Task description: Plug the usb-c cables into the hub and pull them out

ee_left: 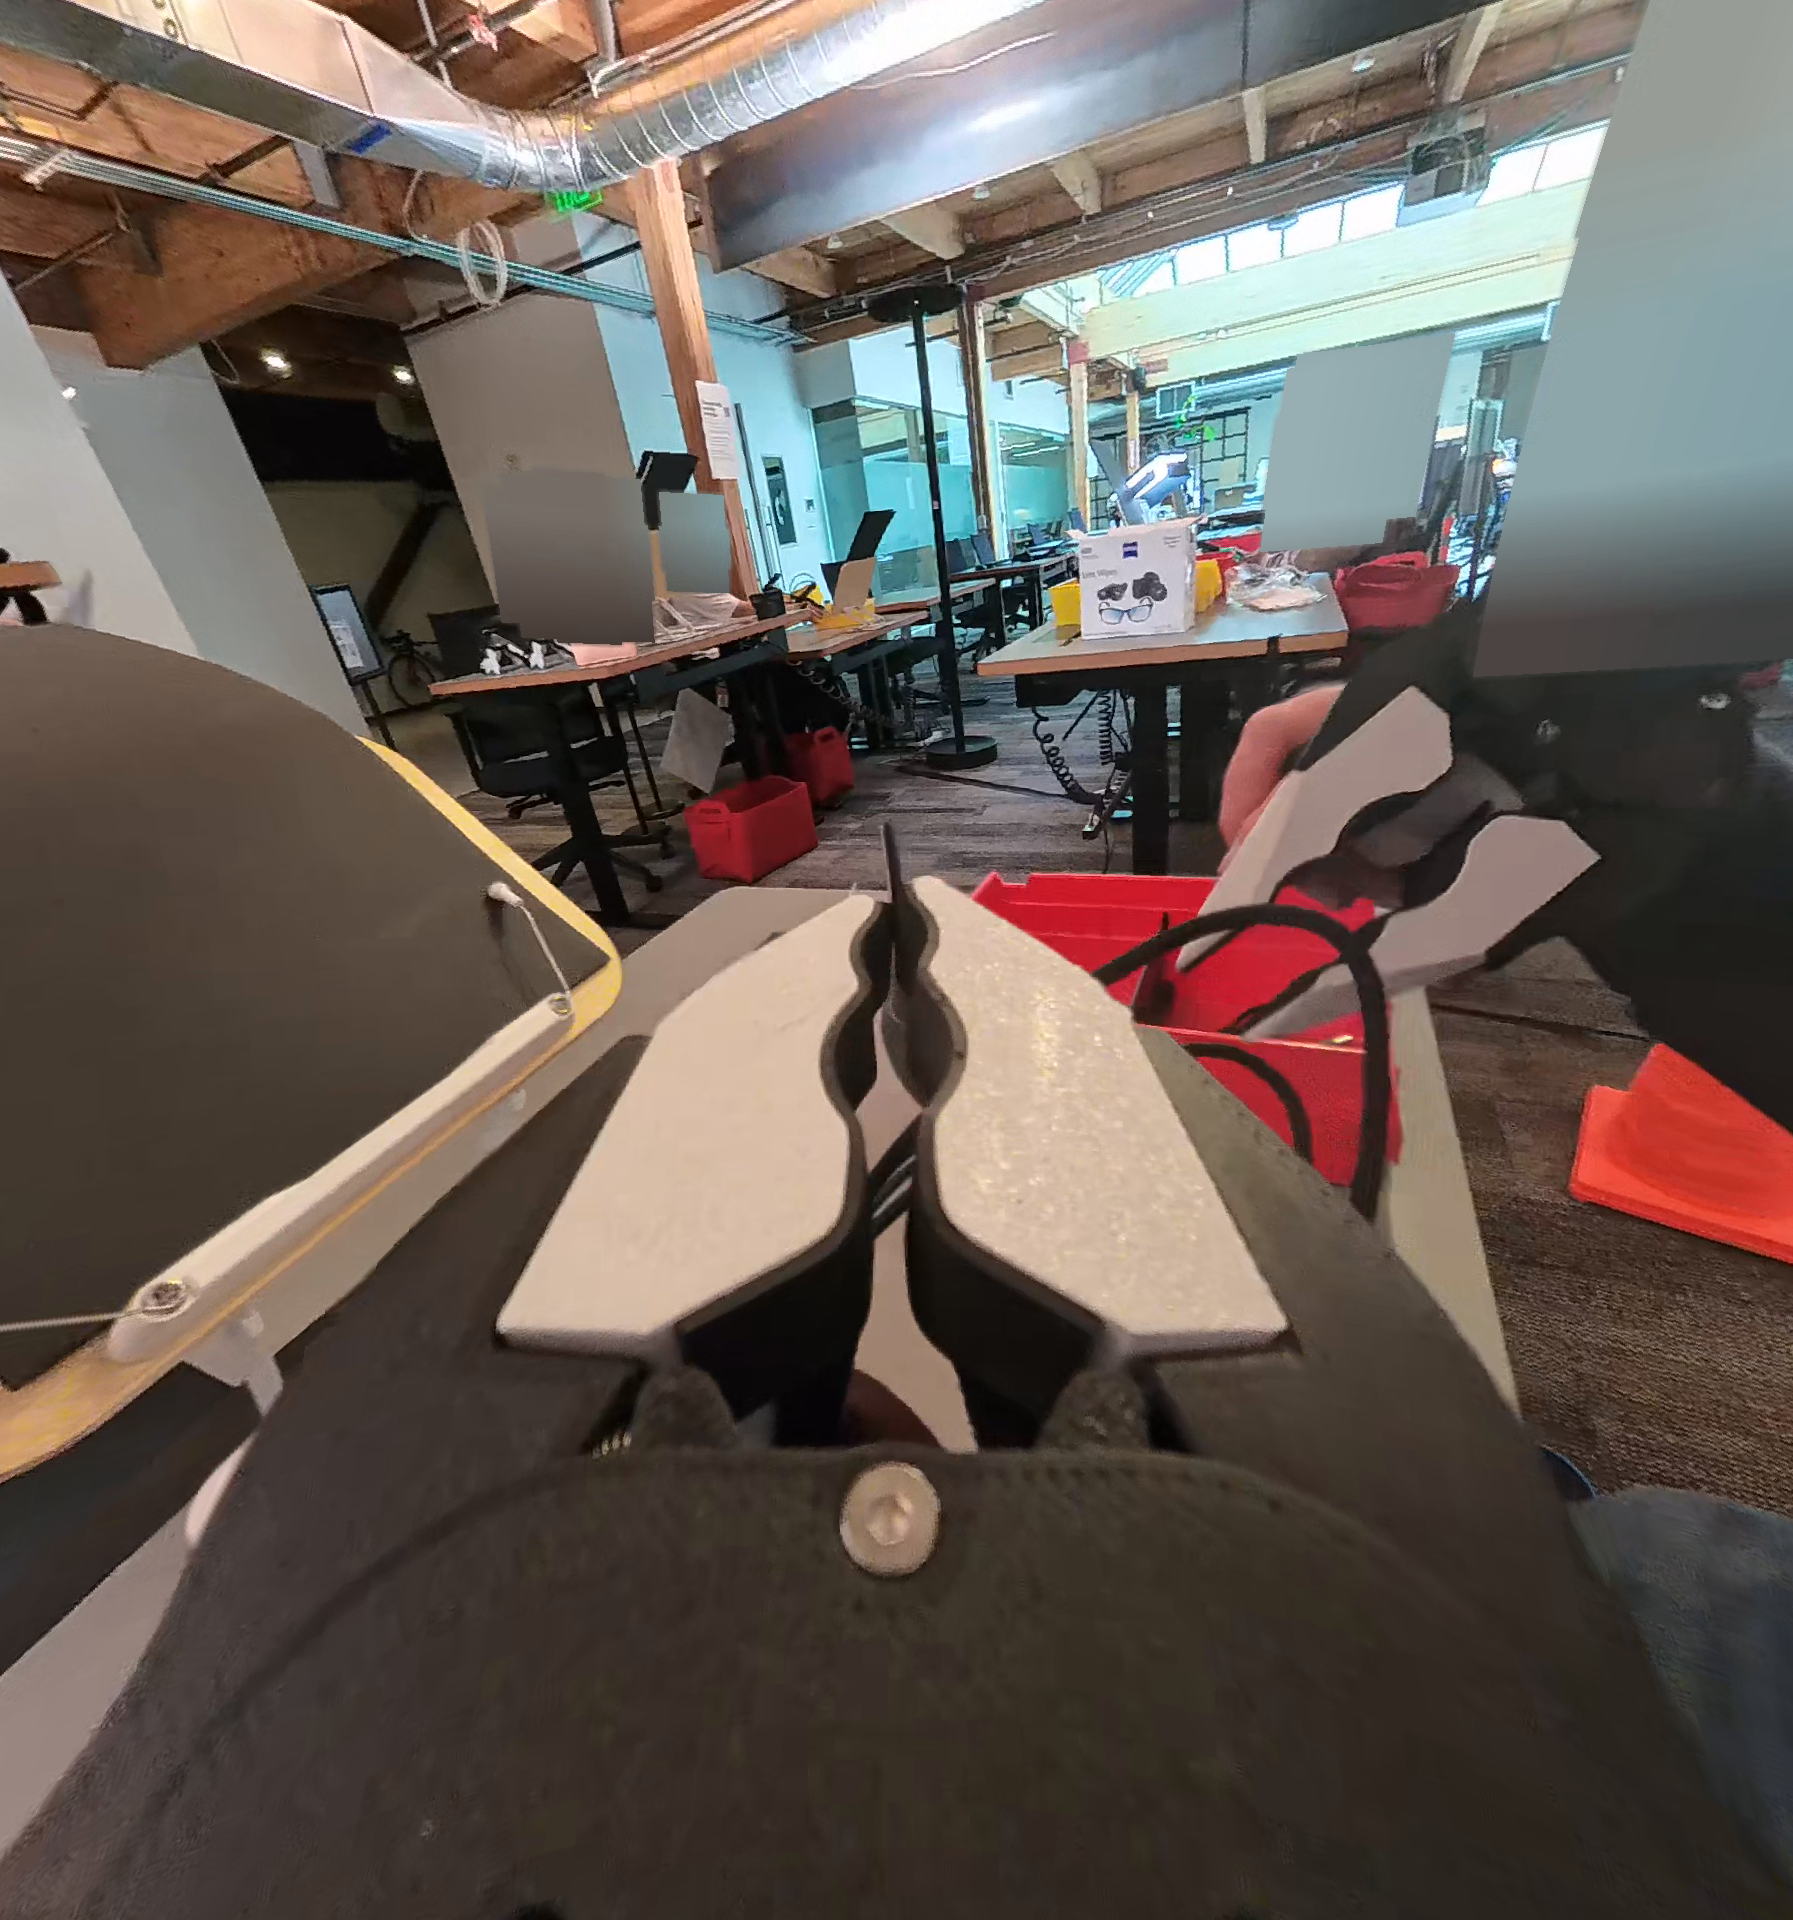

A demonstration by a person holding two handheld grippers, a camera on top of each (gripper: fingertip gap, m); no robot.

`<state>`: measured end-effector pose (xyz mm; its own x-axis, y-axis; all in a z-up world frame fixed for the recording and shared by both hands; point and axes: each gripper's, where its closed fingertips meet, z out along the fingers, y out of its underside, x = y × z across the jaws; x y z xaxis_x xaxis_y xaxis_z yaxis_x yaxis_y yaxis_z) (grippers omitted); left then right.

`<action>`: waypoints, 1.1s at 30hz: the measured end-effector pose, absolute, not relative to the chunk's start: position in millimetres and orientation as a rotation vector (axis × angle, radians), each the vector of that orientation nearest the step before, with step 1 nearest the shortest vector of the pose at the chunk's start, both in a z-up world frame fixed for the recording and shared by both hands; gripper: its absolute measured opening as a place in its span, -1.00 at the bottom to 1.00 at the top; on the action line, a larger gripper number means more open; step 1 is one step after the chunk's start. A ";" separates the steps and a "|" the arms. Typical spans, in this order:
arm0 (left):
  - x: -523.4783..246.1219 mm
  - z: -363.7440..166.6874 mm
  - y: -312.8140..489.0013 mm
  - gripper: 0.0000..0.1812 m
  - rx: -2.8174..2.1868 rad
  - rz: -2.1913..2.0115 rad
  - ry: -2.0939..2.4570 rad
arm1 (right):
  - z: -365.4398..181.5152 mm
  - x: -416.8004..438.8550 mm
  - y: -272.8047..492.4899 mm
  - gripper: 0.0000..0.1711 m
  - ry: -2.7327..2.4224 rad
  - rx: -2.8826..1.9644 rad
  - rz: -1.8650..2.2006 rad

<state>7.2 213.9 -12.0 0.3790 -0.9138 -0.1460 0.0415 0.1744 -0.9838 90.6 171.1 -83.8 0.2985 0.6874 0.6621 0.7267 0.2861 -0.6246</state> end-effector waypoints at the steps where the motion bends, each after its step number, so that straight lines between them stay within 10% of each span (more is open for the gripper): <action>1: 5.8 -9.7 216.0 -1.00 -1.194 -0.832 0.947 | -79.1 95.9 173.1 -0.78 -1.375 -1.435 -0.041; 13: 31.0 -19.7 231.8 -1.00 -1.263 -0.484 1.120 | -27.3 39.4 162.9 0.17 -1.128 -1.547 0.623; 22: 67.2 -74.4 225.2 -1.00 -1.352 -0.537 1.182 | -157.3 65.8 231.0 -0.72 -1.046 -1.956 0.315; 33: 56.4 -178.3 262.1 -1.00 -1.598 -0.706 1.142 | -205.3 60.2 228.6 0.19 -1.239 -1.845 0.318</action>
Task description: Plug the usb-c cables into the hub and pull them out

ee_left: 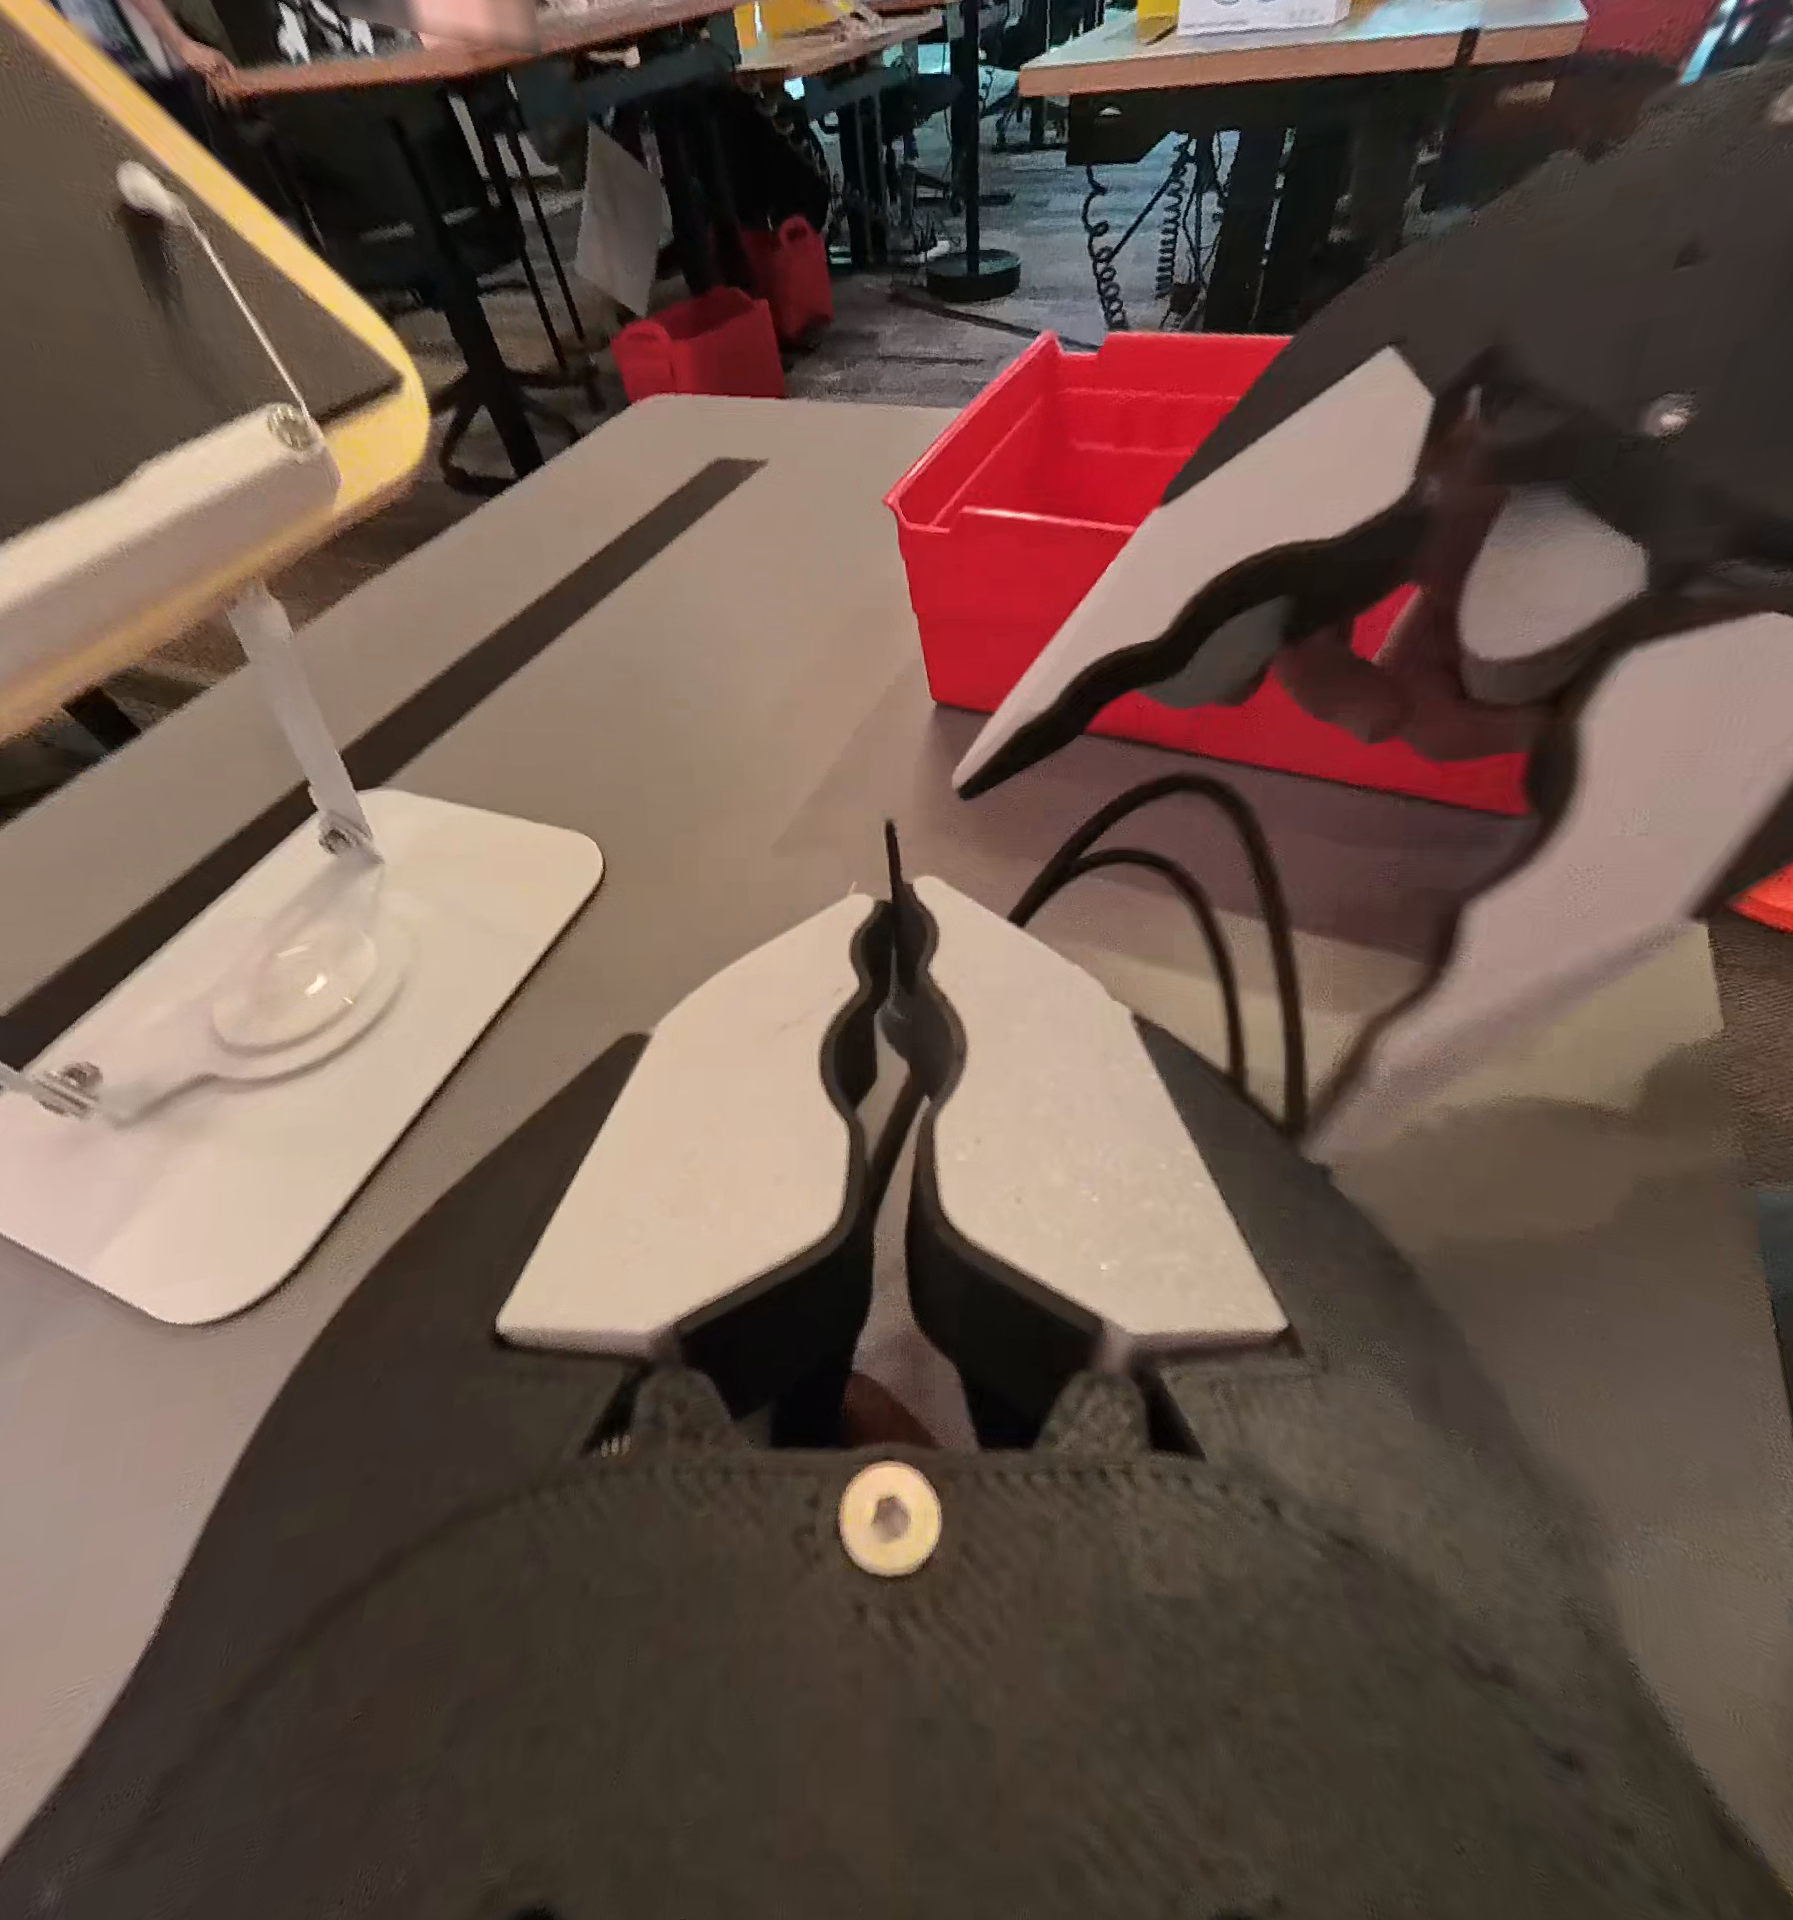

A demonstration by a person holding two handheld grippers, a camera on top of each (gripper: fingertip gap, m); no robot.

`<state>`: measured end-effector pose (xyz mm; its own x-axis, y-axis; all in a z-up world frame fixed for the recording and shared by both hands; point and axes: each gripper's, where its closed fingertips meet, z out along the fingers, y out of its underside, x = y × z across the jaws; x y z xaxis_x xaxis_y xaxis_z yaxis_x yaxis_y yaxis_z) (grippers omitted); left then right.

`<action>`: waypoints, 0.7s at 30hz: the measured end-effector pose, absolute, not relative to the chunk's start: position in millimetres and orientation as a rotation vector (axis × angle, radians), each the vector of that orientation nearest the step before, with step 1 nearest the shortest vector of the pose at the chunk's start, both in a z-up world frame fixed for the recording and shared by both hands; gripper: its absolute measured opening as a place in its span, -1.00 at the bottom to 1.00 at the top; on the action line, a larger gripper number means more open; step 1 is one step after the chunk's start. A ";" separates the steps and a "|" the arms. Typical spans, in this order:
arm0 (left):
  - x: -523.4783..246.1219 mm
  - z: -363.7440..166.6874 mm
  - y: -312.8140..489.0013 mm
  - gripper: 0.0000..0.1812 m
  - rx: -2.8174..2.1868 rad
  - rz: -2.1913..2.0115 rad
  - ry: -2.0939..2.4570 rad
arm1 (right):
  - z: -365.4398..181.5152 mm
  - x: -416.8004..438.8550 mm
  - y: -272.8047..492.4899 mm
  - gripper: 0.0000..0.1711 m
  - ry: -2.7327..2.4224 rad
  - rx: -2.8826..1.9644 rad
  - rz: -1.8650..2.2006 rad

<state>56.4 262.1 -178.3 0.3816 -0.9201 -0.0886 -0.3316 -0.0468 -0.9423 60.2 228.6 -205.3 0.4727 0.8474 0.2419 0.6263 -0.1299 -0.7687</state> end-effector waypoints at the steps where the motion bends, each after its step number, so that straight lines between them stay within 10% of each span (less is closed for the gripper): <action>1: 55.6 -181.8 262.7 -1.00 -1.615 -0.733 1.139 | -213.4 54.1 222.3 0.35 -1.315 -1.854 0.339; 6: 57.5 -189.2 264.1 -1.00 -1.650 -0.761 1.159 | -260.9 42.0 227.8 0.57 -1.545 -1.900 0.301; 21: 53.3 -209.3 254.0 -0.99 -1.716 -0.976 1.251 | -315.5 38.6 265.1 0.01 -1.773 -1.901 0.299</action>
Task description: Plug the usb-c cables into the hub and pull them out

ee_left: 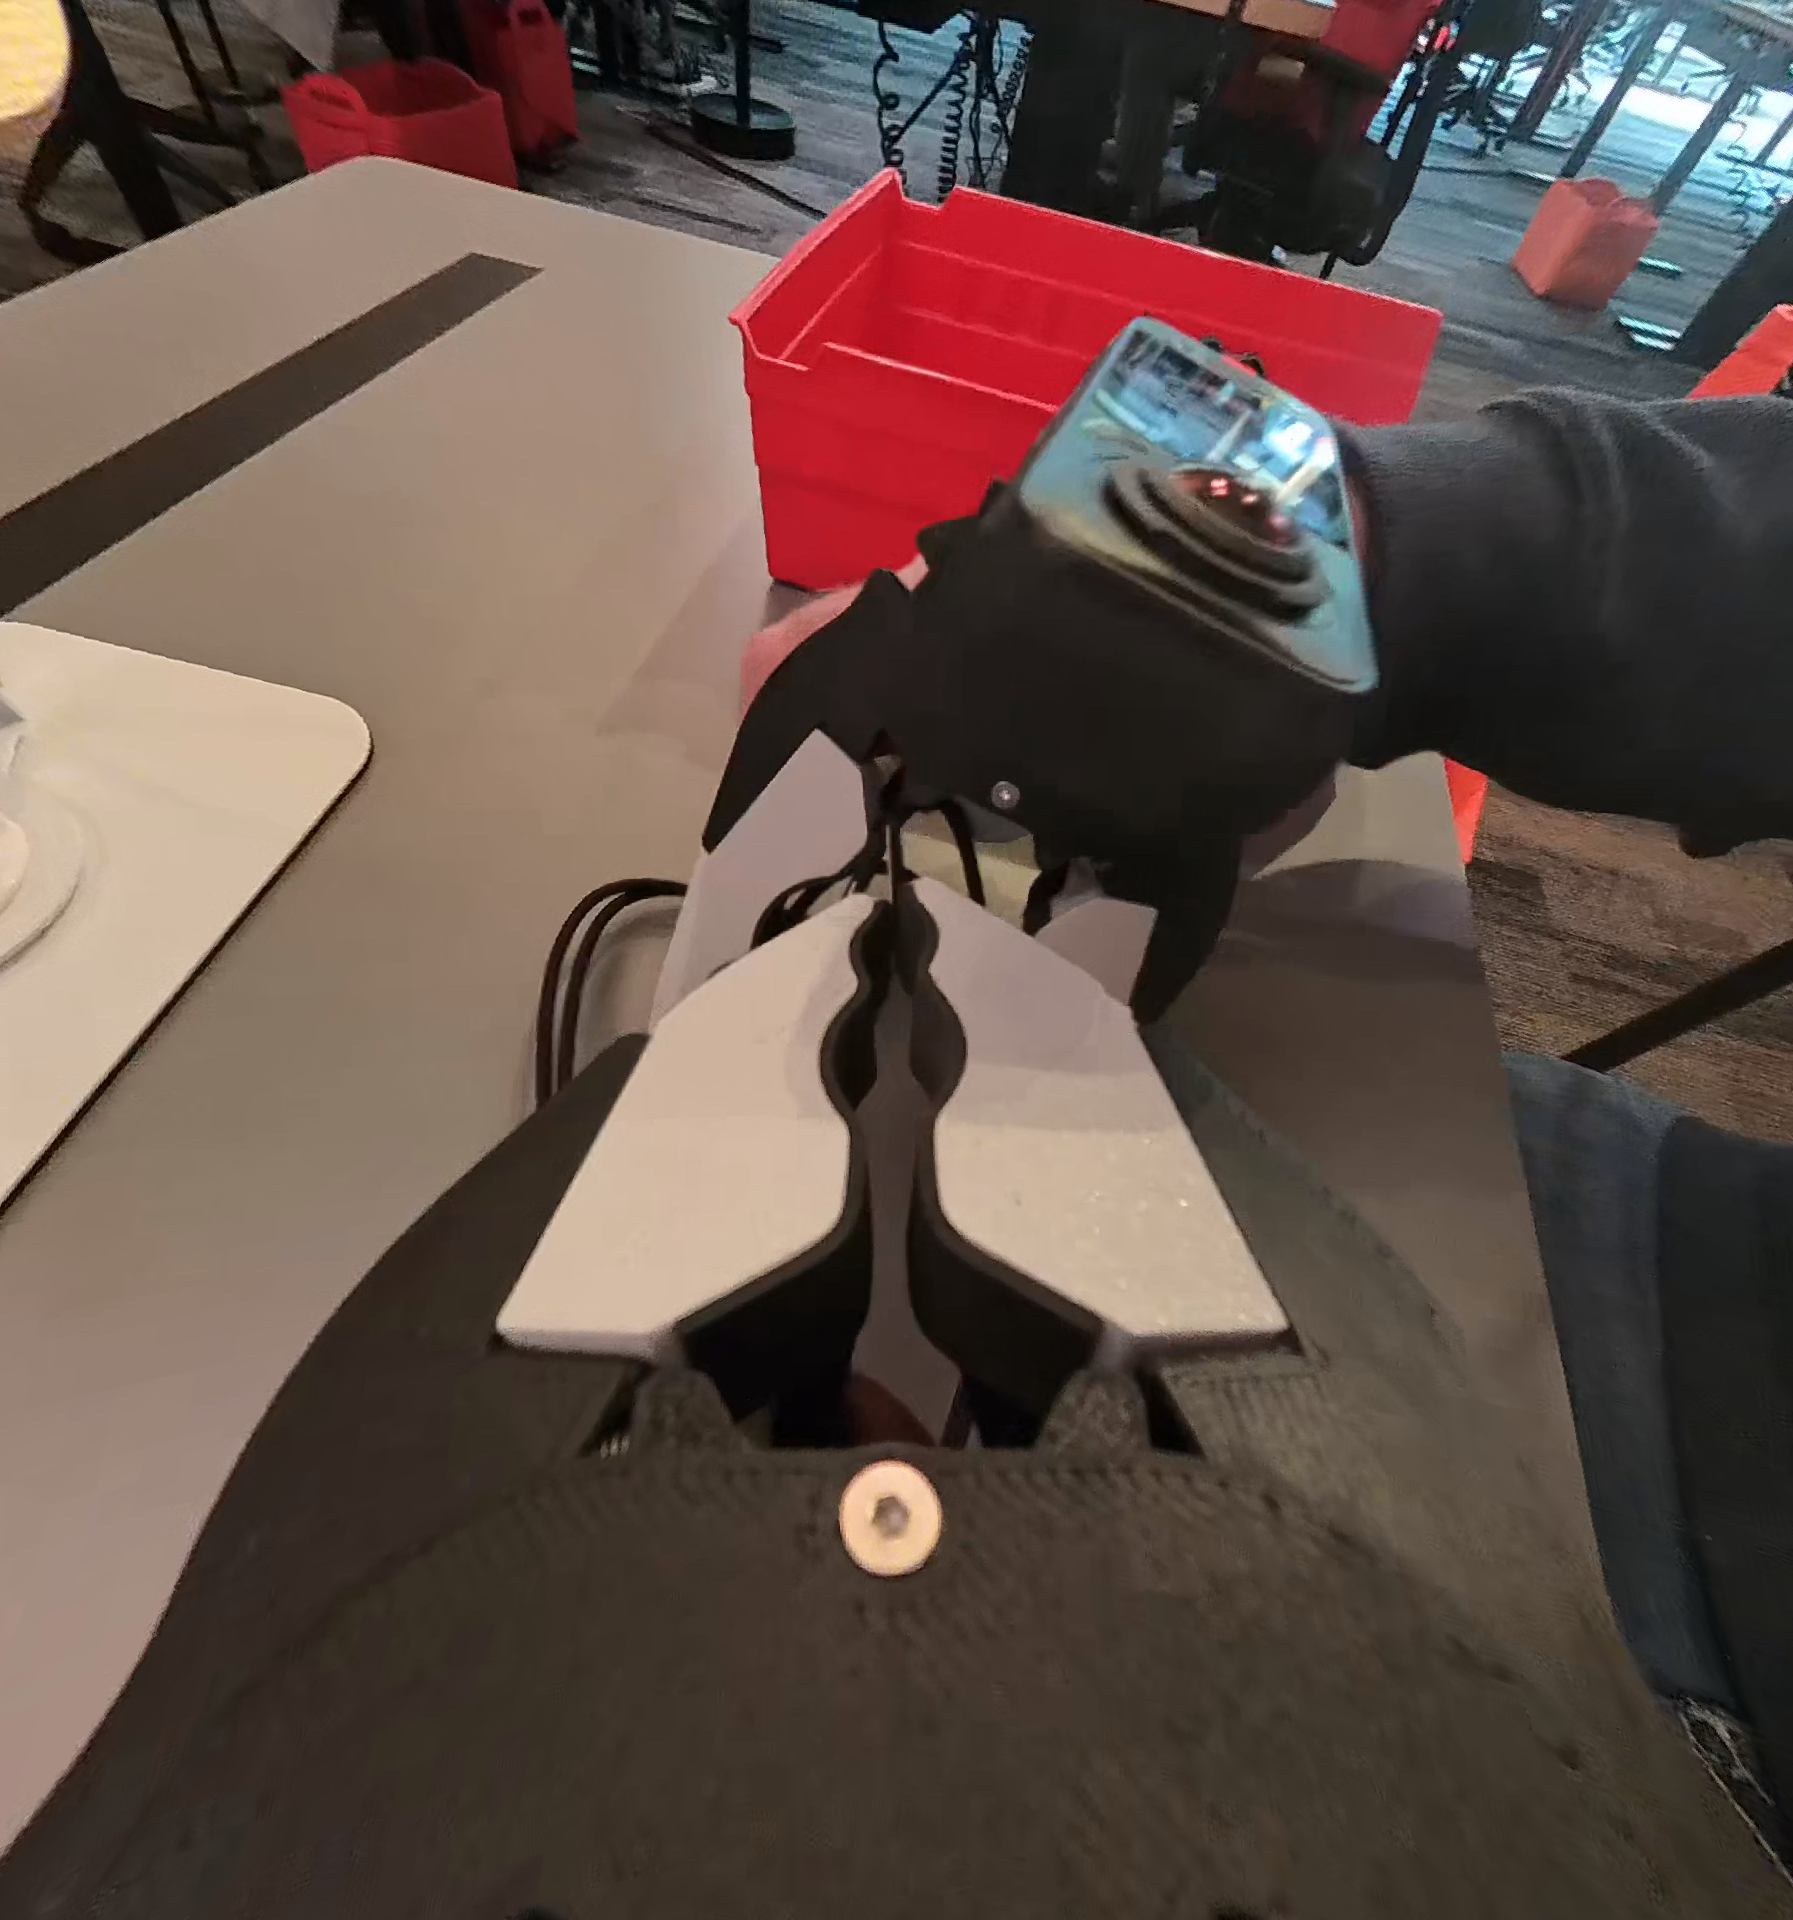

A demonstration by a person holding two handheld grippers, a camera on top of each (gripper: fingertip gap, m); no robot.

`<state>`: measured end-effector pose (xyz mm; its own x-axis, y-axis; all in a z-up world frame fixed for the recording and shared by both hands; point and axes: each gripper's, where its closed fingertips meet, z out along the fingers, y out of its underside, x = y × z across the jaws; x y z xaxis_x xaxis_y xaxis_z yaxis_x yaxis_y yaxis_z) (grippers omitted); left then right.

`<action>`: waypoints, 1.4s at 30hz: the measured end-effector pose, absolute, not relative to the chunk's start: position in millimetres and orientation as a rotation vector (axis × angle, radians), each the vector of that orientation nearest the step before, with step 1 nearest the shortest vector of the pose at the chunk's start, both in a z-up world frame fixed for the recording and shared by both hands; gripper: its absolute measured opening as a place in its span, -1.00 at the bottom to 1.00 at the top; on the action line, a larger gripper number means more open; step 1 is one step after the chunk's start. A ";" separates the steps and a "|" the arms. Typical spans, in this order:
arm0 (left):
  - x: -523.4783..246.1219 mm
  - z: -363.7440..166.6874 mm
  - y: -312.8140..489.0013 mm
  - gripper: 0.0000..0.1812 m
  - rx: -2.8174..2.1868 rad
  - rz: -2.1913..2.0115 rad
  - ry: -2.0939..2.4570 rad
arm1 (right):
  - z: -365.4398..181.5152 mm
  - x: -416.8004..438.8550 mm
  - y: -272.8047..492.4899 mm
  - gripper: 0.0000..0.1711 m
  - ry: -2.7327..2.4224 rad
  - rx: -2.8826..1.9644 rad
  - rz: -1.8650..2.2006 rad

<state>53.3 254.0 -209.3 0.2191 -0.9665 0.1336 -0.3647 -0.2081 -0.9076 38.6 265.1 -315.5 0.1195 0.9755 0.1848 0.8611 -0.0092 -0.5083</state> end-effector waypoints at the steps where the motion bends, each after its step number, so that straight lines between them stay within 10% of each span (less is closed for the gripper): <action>1: 52.7 -208.8 252.9 -0.99 -1.717 -0.981 1.265 | -315.1 38.5 265.8 -0.10 -1.782 -1.884 0.289; 6: 38.6 -203.1 257.1 -0.84 -1.726 -0.895 1.312 | -319.5 43.7 270.0 -0.97 -1.734 -1.922 0.303; 19: -7.5 -299.9 278.9 0.12 -1.895 -0.213 1.906 | -313.7 44.9 263.1 -1.00 -1.691 -1.774 0.341; 29: 7.2 -296.5 292.7 -0.89 -1.812 -0.141 1.911 | -285.2 51.7 265.3 -0.80 -1.588 -1.767 0.336; 37: 13.4 -236.5 299.4 -0.94 -1.650 0.082 1.851 | -244.4 60.7 236.4 -0.01 -1.576 -1.866 0.257; 42: 19.8 -184.9 308.7 -0.94 -1.389 0.360 1.743 | -220.8 59.7 229.5 0.00 -1.337 -1.944 0.323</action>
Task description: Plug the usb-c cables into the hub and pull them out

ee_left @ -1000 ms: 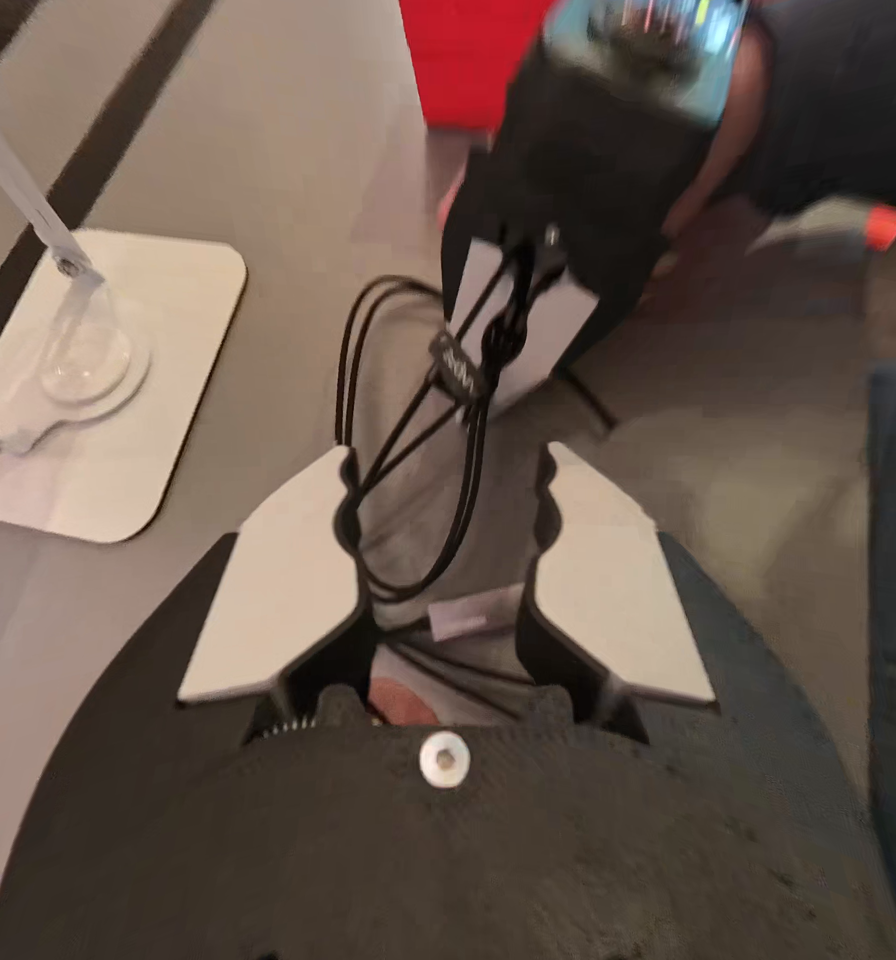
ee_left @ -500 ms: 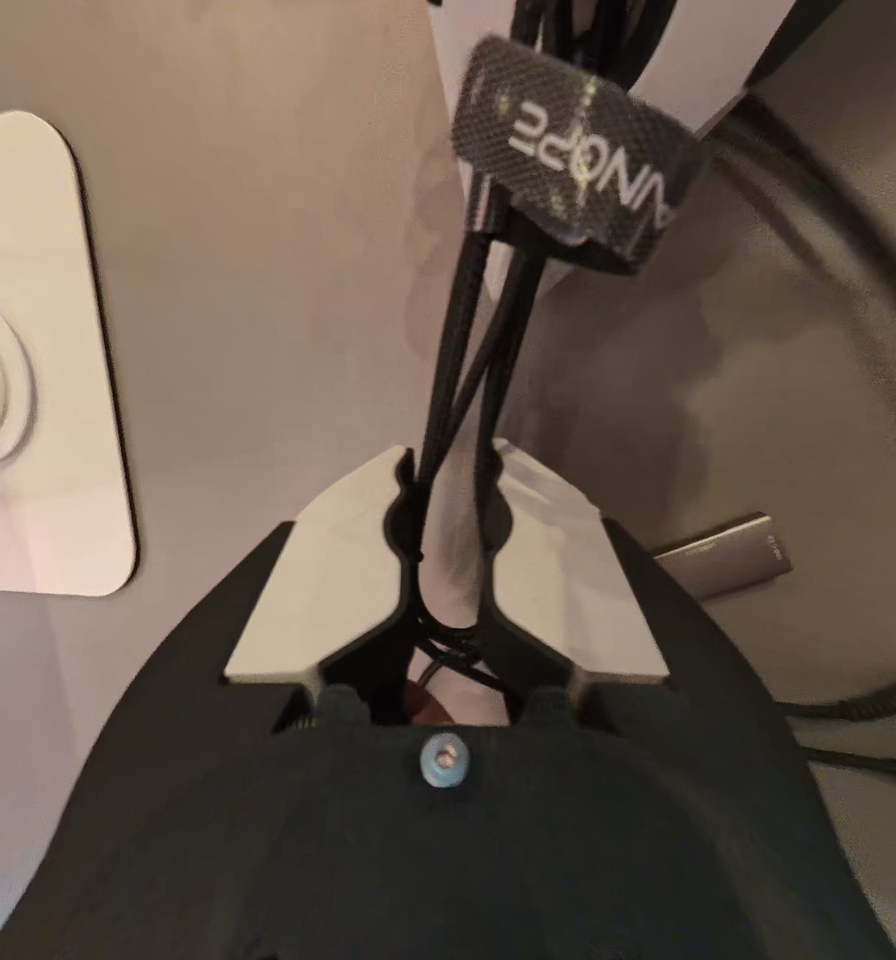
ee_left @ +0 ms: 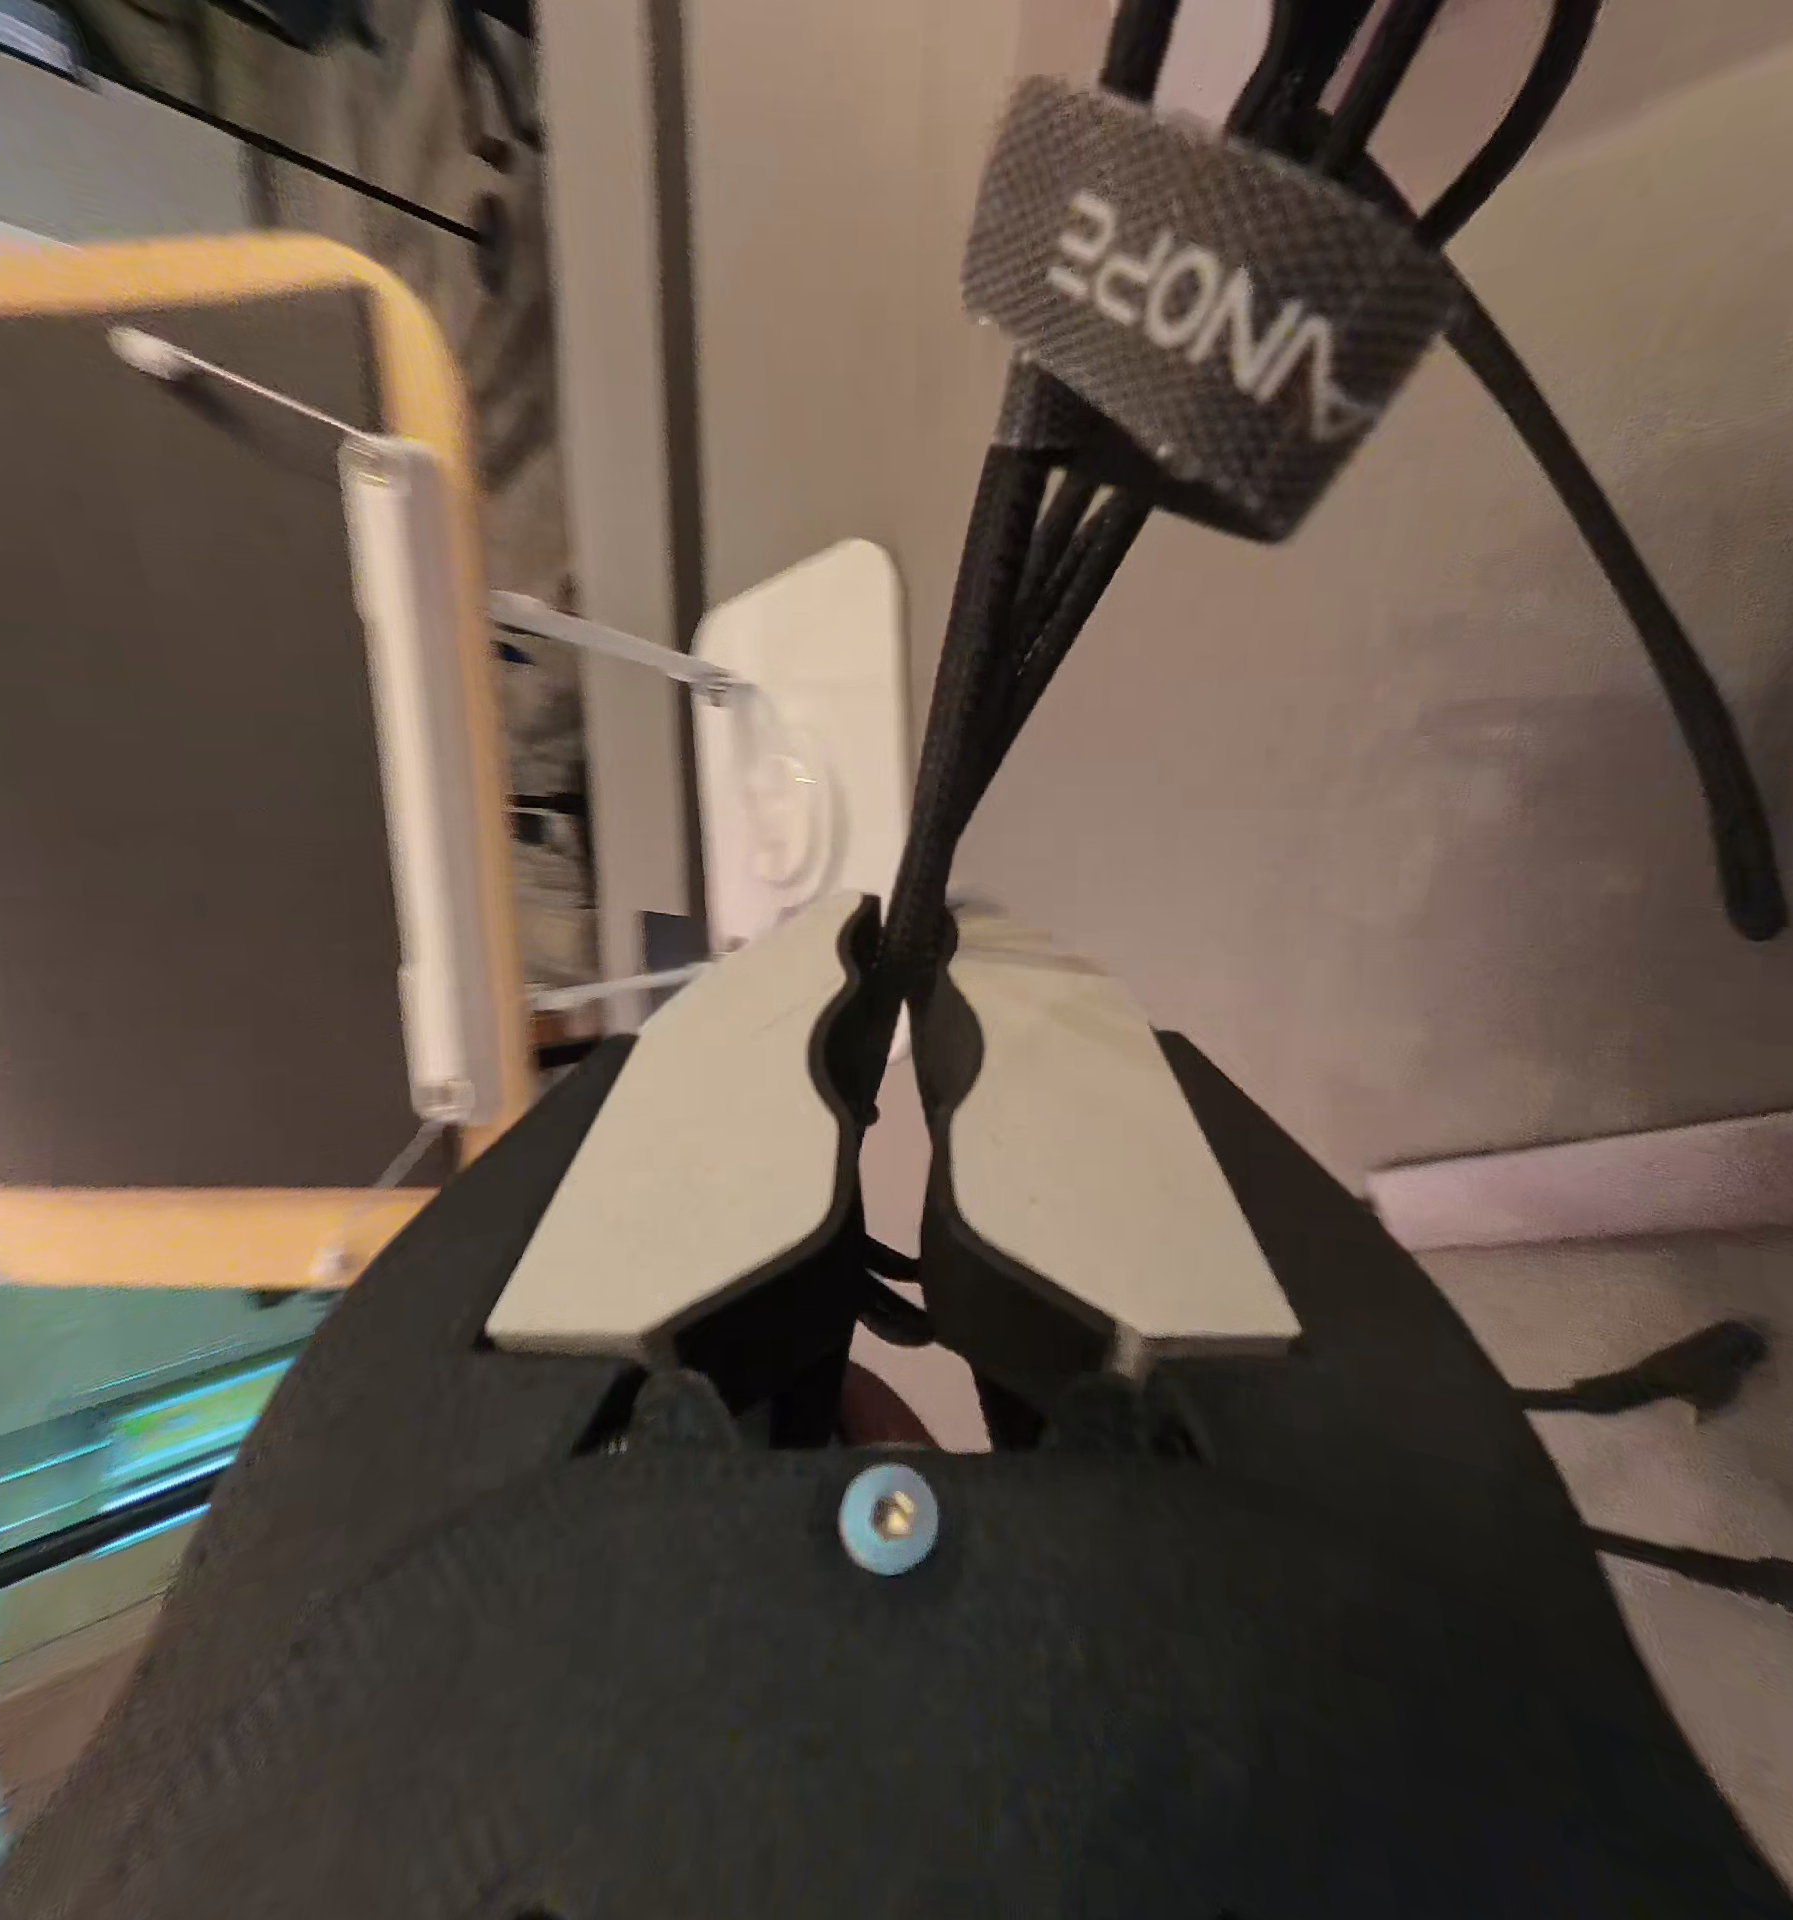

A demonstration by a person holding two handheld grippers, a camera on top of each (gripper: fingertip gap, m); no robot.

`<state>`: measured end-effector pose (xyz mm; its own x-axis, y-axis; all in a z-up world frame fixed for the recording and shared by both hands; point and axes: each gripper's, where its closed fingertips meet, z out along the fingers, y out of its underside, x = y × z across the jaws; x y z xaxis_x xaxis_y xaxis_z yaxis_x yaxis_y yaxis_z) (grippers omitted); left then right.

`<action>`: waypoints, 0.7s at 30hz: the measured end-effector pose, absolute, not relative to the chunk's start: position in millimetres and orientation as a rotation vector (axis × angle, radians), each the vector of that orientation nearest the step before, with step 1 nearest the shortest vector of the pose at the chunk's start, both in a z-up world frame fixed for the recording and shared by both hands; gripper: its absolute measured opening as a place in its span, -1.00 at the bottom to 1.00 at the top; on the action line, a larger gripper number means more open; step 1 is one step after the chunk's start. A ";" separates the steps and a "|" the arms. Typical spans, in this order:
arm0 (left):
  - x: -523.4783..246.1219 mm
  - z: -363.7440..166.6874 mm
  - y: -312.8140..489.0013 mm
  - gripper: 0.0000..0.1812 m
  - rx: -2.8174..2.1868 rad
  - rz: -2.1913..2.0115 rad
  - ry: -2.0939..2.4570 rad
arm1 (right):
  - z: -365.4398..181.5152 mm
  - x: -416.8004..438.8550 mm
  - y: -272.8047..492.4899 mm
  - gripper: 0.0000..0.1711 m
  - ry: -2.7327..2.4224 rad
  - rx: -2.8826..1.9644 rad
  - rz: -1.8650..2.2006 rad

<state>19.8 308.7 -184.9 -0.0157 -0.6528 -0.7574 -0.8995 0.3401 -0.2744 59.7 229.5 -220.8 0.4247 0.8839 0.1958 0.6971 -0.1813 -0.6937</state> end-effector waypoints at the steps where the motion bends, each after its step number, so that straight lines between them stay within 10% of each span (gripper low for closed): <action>1: 22.1 -171.4 308.7 -0.94 -1.312 0.416 1.699 | -214.2 58.0 231.6 -0.05 -1.238 -1.931 0.342; 13: 0.9 -91.3 293.0 -0.96 -0.870 0.736 1.514 | -170.2 93.0 191.1 0.01 -1.246 -1.848 0.325; 21: 20.0 -81.0 267.7 -0.96 -0.597 0.867 1.612 | -104.8 65.2 187.6 0.41 -1.289 -1.732 0.355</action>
